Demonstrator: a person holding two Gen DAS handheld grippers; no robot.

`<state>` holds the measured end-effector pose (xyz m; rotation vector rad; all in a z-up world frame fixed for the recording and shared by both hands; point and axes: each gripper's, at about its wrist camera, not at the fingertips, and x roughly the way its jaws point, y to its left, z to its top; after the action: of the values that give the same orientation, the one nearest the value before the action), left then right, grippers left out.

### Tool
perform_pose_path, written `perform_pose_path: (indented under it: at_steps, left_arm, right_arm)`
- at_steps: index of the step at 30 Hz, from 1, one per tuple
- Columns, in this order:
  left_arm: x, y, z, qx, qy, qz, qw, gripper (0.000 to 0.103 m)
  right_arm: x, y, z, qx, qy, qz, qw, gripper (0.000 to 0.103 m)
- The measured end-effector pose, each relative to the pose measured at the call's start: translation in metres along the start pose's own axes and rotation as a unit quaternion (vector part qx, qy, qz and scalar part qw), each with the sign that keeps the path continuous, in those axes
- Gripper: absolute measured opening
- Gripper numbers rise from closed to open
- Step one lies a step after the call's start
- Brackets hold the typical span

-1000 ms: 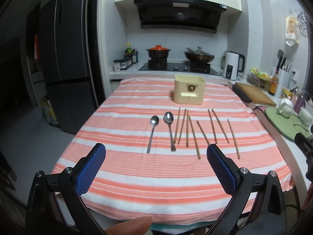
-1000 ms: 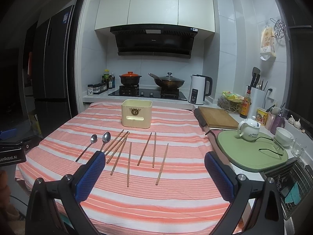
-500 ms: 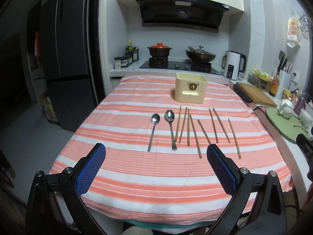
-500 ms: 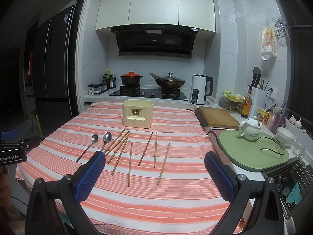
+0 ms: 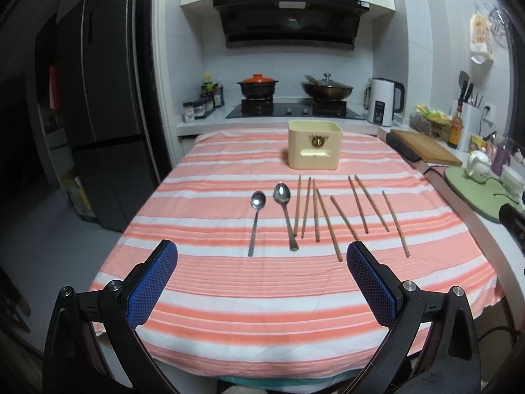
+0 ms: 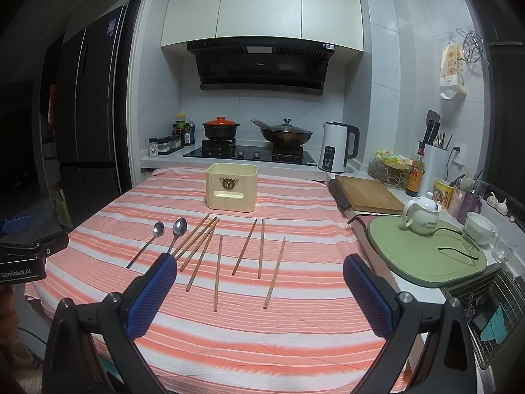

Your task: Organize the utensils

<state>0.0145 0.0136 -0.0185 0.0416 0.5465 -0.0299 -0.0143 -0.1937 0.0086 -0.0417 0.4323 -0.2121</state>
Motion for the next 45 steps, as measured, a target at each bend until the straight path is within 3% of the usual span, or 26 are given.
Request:
perform_pose_path:
  at_steps: [9, 45]
  left_arm:
    - [0.011, 0.015, -0.003, -0.026, 0.017, -0.008, 0.9995, 0.103]
    - [0.069, 0.02, -0.024, -0.049, 0.074, -0.028, 0.9956, 0.103]
  right_arm:
    - [0.006, -0.001, 0.0, 0.0, 0.005, 0.004, 1.0, 0.103]
    - [0.064, -0.02, -0.036, 0.007, 0.069, 0.0, 0.998, 0.103]
